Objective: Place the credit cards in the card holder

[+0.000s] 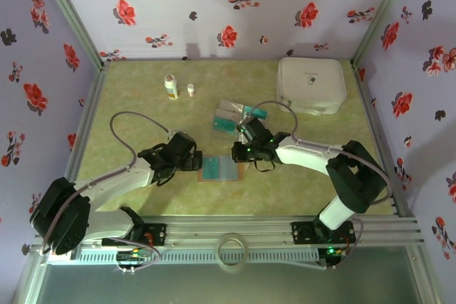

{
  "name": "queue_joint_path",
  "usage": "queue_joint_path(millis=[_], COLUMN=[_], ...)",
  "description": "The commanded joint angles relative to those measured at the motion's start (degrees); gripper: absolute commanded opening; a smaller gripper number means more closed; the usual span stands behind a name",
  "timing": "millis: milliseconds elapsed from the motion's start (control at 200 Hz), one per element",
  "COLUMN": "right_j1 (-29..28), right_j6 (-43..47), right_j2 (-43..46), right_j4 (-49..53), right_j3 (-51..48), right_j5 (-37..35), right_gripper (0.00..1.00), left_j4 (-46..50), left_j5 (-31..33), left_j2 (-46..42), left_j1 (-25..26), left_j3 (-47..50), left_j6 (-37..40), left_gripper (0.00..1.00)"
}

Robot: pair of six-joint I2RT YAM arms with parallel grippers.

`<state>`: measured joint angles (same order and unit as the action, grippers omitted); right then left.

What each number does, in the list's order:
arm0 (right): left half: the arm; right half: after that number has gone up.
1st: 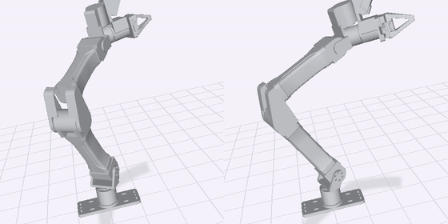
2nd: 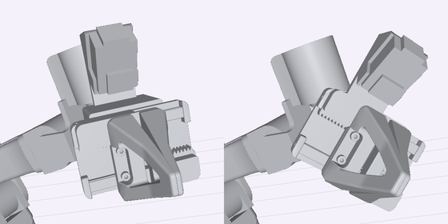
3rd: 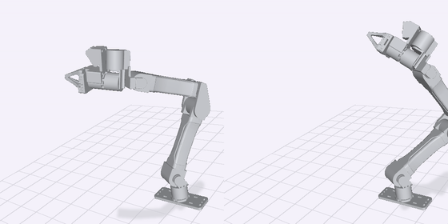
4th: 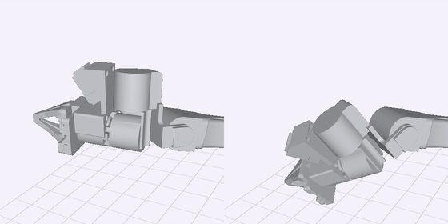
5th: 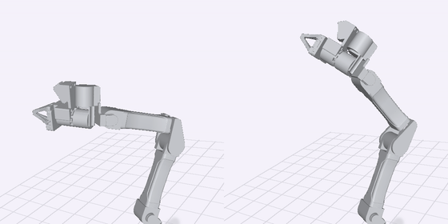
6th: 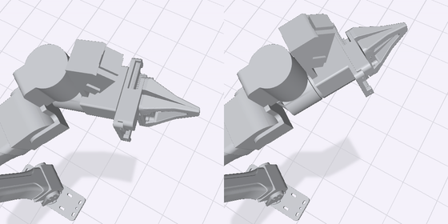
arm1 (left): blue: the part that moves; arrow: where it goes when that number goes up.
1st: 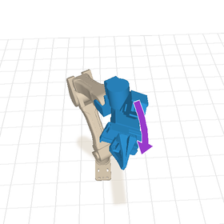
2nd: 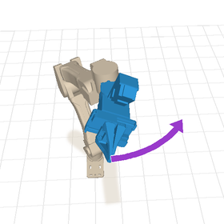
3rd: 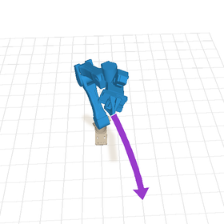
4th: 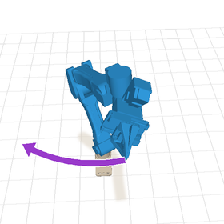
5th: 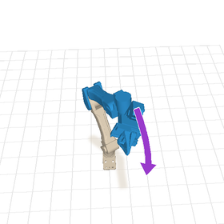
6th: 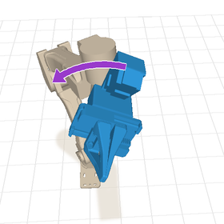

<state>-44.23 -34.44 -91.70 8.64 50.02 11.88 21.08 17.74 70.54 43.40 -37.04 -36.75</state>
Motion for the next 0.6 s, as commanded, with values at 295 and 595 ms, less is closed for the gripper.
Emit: queue_joint_path(millis=[295, 595], right_j1=[1.0, 0.8], right_j6=[0.5, -0.7], right_j2=[-4.6, -7.0], right_j4=[-3.3, -5.1], right_j3=[0.1, 0.2], right_j5=[2.2, 3.6], right_gripper=[0.0, 0.0], left_j4=[-3.2, -5.3], left_j5=[-2.3, -2.3], left_j2=[5.4, 7.8], left_j1=[4.3, 5.7], left_j3=[-3.2, -2.9], left_j6=[-1.1, -1.2], left_gripper=[1.0, 1.0])
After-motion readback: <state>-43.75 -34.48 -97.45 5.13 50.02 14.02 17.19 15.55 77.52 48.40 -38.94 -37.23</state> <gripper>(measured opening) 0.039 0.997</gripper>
